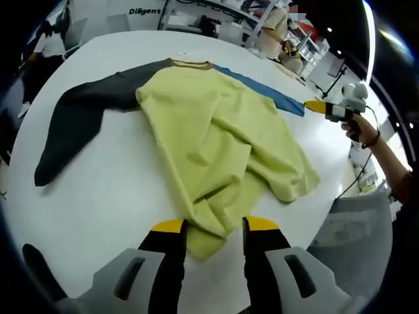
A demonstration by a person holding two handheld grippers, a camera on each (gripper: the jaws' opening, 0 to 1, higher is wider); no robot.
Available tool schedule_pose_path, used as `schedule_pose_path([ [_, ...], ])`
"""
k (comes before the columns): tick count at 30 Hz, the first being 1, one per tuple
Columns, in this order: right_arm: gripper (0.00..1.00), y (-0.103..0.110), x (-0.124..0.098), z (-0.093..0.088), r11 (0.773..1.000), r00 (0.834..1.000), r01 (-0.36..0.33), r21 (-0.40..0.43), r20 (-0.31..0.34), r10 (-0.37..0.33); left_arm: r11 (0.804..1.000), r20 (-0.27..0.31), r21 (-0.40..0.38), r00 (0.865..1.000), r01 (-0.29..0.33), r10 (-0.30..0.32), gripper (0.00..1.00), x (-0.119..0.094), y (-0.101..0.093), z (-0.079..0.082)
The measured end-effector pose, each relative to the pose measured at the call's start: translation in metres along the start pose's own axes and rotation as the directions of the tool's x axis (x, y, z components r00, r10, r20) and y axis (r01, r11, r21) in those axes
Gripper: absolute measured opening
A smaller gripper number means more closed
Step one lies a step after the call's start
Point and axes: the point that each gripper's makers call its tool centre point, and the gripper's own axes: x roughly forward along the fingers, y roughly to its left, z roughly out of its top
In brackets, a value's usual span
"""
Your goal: Fold the garment on the visible template until the final outline fits inside the template.
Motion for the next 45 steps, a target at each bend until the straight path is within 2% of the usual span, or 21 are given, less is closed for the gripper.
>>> schedule_pose_path([
  [3, 0.99, 0.015, -0.002, -0.008, 0.999, 0.999, -0.038, -0.006, -0.013, 0.038, 1.0, -0.002, 0.003, 1.0, -0.001, 0.001, 0.33, 0.0, 0.0, 0.0],
  [12, 0.94, 0.056, -0.014, -0.052, 0.993, 0.987, -0.116, -0.009, -0.108, 0.115, 1.0, -0.007, 0.003, 1.0, -0.007, 0.007, 0.31, -0.001, 0.001, -0.001],
  [18, 0.85, 0.077, -0.022, -0.069, 0.988, 0.977, -0.153, 0.022, -0.145, 0.154, 1.0, -0.021, 0.014, 1.0, -0.015, 0.015, 0.29, -0.001, 0.001, -0.004],
  [19, 0.84, 0.079, -0.022, -0.074, 0.987, 0.973, -0.157, 0.014, -0.168, 0.157, 1.0, -0.025, 0.015, 1.0, -0.019, 0.019, 0.29, -0.001, 0.002, -0.004],
  [22, 0.79, 0.084, -0.023, -0.087, 0.988, 0.966, -0.151, 0.01, -0.212, 0.15, 0.999, -0.033, 0.021, 0.999, -0.033, 0.033, 0.28, -0.002, 0.004, -0.006],
  [28, 0.7, 0.095, -0.028, -0.103, 0.989, 0.957, -0.15, 0.009, -0.248, 0.148, 0.998, -0.039, 0.021, 0.998, -0.051, 0.051, 0.25, -0.004, 0.007, -0.007],
  [32, 0.6, 0.095, -0.03, -0.113, 0.993, 0.952, -0.117, -0.007, -0.285, 0.11, 0.997, -0.053, 0.031, 0.996, -0.065, 0.067, 0.23, -0.004, 0.009, -0.009],
  [36, 0.52, 0.094, -0.031, -0.119, 0.996, 0.951, -0.088, 0.005, -0.296, 0.086, 0.997, -0.054, 0.024, 0.996, -0.071, 0.072, 0.22, -0.004, 0.01, -0.01],
  [37, 0.49, 0.092, -0.032, -0.119, 0.997, 0.956, -0.071, -0.006, -0.287, 0.066, 0.997, -0.055, 0.023, 0.996, -0.072, 0.073, 0.21, -0.004, 0.01, -0.01],
  [41, 0.33, 0.093, -0.038, -0.125, 0.998, 0.946, -0.057, 0.015, -0.318, 0.058, 0.997, -0.06, 0.021, 0.995, -0.074, 0.075, 0.19, -0.004, 0.011, -0.011],
  [45, 0.26, 0.091, -0.043, -0.133, 1.0, 0.937, -0.028, 0.009, -0.348, 0.029, 0.997, -0.062, 0.023, 0.995, -0.078, 0.079, 0.16, -0.005, 0.012, -0.011],
])
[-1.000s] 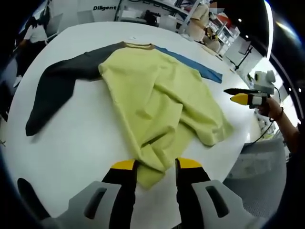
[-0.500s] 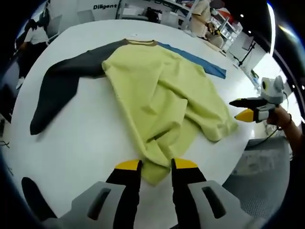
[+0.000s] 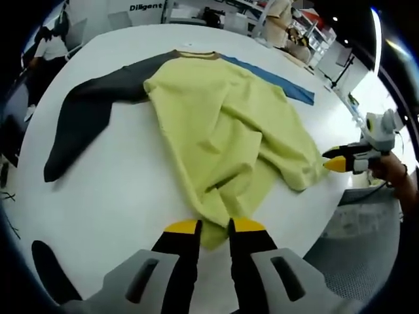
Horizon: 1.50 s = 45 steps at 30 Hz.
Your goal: Fold the garment on the visible template until the final outline fits inside the template.
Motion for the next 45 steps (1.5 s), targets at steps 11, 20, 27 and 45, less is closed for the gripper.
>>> schedule_pose_path([
  [11, 0.0, -0.003, 0.001, -0.01, 0.999, 0.998, 0.034, -0.022, -0.056, -0.035, 1.0, 0.0, 0.002, 1.0, -0.006, 0.006, 0.05, -0.002, 0.002, -0.002],
  [20, 0.0, -0.007, -0.006, -0.01, 0.999, 0.997, 0.039, -0.02, -0.07, -0.041, 0.999, -0.017, -0.028, 1.0, 0.014, -0.015, 0.04, -0.007, 0.007, -0.011],
  [27, 0.0, -0.012, -0.012, -0.009, 0.999, 0.996, 0.034, -0.024, -0.078, -0.036, 0.997, -0.007, -0.048, 0.998, 0.06, -0.06, 0.04, -0.013, 0.009, -0.012],
  [45, 0.0, -0.031, -0.022, -0.019, 0.996, 0.989, 0.058, -0.07, -0.13, -0.067, 0.998, -0.115, -0.049, 0.992, 0.05, -0.055, 0.02, -0.031, 0.03, -0.028],
])
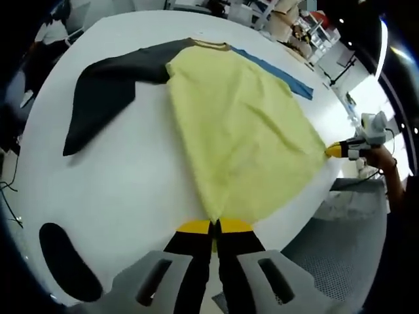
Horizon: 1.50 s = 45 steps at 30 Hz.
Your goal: Fold the garment on the visible template until the final outline fits inside the template.
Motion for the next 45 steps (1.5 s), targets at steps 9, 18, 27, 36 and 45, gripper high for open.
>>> schedule_pose_path([
  [9, 0.0, -0.004, -0.001, -0.006, 1.0, 1.0, -0.004, 0.006, -0.015, 0.004, 0.999, -0.026, 0.036, 1.0, 0.013, -0.012, 0.01, 0.002, -0.005, -0.01],
  [18, 0.0, -0.005, -0.003, -0.012, 0.999, 0.999, 0.004, -0.032, -0.05, -0.006, 0.999, -0.037, 0.042, 0.999, -0.012, 0.014, 0.02, 0.003, -0.006, -0.018],
  [27, 0.0, -0.003, -0.003, -0.018, 0.996, 0.996, 0.007, -0.092, -0.093, -0.016, 0.997, -0.048, 0.071, 0.998, -0.044, 0.047, 0.02, 0.005, -0.005, -0.025],
  [36, 0.0, -0.004, -0.005, -0.021, 0.996, 0.996, 0.006, -0.089, -0.092, -0.014, 0.996, -0.051, 0.068, 0.997, -0.062, 0.066, 0.02, 0.005, -0.004, -0.028],
  [45, 0.0, -0.002, -0.004, -0.021, 0.994, 0.995, 0.004, -0.107, -0.098, -0.015, 0.984, -0.069, 0.164, 0.994, -0.076, 0.088, 0.04, 0.006, -0.006, -0.027],
])
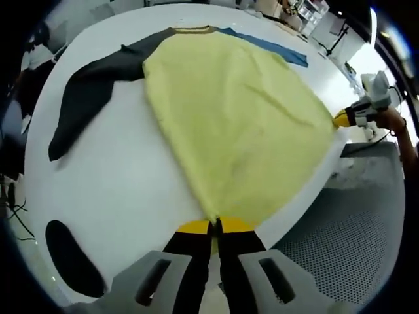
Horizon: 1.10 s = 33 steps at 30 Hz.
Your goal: Fold the garment on the visible template until the final outline fits inside the template.
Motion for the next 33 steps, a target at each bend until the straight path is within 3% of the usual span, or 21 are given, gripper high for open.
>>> schedule_pose_path([
  [7, 0.0, 0.0, 0.001, 0.0, 0.999, 1.0, -0.006, 0.041, 0.009, 0.006, 1.0, 0.017, 0.006, 1.0, -0.019, 0.019, 0.15, -0.001, 0.0, 0.0],
  [17, 0.02, 0.0, 0.001, -0.005, 1.0, 1.0, -0.006, 0.014, -0.015, 0.006, 1.0, 0.036, 0.003, 0.999, -0.007, 0.007, 0.31, -0.002, -0.013, 0.0],
  [20, 0.12, -0.001, -0.001, -0.003, 1.0, 1.0, -0.009, 0.029, -0.002, 0.009, 1.0, 0.043, 0.008, 0.999, 0.0, 0.0, 0.36, -0.002, -0.021, 0.0],
  [23, 0.2, 0.001, -0.003, 0.005, 0.998, 0.998, -0.033, 0.053, 0.05, 0.03, 1.0, 0.061, 0.016, 0.998, 0.0, -0.001, 0.4, -0.002, -0.023, 0.001],
  [25, 0.25, 0.003, -0.005, 0.009, 0.996, 0.996, -0.051, 0.069, 0.078, 0.046, 0.999, 0.136, 0.036, 0.991, -0.02, 0.015, 0.47, -0.002, -0.024, 0.009],
  [29, 0.42, -0.001, -0.007, 0.015, 0.995, 0.992, -0.046, 0.088, 0.117, 0.036, 1.0, 0.183, 0.0, 0.983, -0.017, 0.017, 0.55, -0.004, -0.03, 0.011],
  [33, 0.5, -0.002, -0.011, 0.022, 0.995, 0.988, -0.046, 0.084, 0.152, 0.032, 0.999, 0.223, -0.007, 0.974, -0.039, 0.04, 0.7, -0.005, -0.031, 0.014],
])
